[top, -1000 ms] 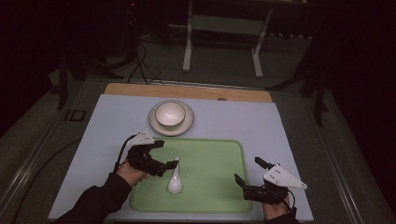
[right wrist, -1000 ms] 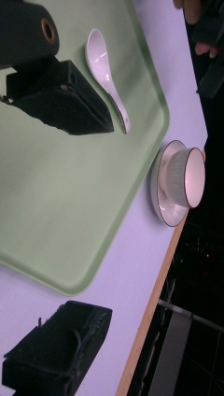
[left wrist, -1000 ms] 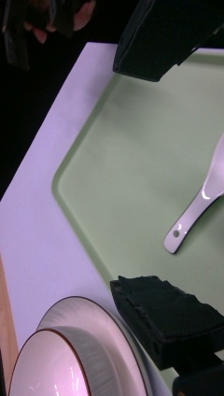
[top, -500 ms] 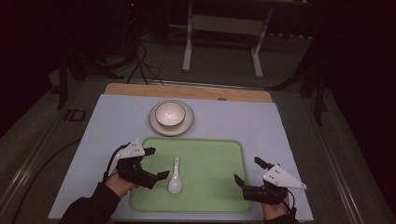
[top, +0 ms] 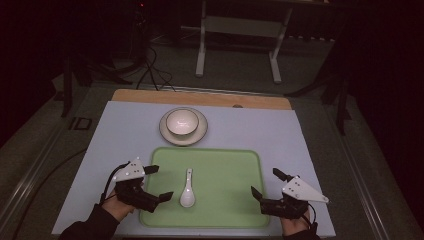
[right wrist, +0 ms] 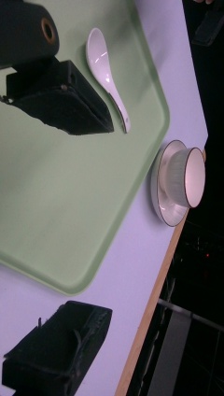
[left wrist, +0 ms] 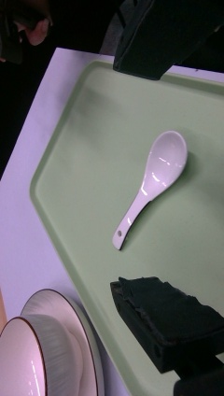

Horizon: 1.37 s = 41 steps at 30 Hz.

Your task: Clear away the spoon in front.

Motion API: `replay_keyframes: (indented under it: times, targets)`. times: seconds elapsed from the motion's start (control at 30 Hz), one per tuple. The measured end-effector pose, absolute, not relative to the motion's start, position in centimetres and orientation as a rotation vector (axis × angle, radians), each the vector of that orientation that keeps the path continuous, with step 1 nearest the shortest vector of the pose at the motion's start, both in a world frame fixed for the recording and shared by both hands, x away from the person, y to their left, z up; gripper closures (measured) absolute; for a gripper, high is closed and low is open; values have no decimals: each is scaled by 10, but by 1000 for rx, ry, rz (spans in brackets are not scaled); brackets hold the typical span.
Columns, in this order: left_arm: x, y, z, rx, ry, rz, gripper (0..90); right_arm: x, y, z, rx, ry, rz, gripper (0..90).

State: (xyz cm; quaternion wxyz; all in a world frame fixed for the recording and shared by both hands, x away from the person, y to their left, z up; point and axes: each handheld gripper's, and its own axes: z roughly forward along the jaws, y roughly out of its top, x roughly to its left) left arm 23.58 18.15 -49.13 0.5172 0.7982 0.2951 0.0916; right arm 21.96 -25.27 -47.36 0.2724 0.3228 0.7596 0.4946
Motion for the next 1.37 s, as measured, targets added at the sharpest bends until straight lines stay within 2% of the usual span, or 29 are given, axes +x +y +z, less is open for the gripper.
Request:
replay_keyframes:
  times: [0.17, 0.3, 0.43, 0.97, 1.37]
  targets:
    - [235, 185, -498, 1931, 690, 288, 0, 219, -252, -474, 870, 2049, 1327, 100]
    - [237, 190, -504, 1911, 702, 281, 0, 218, -254, -474, 875, 2043, 1329, 100]
    - [237, 194, -508, 1905, 693, 326, 0, 218, -255, -474, 879, 2040, 1333, 100]
    - [238, 202, -510, 1789, 706, 282, 0, 222, -257, -479, 887, 2063, 1331, 100]
    - [239, 201, -510, 1770, 713, 266, 0, 221, -258, -478, 886, 2061, 1328, 100]
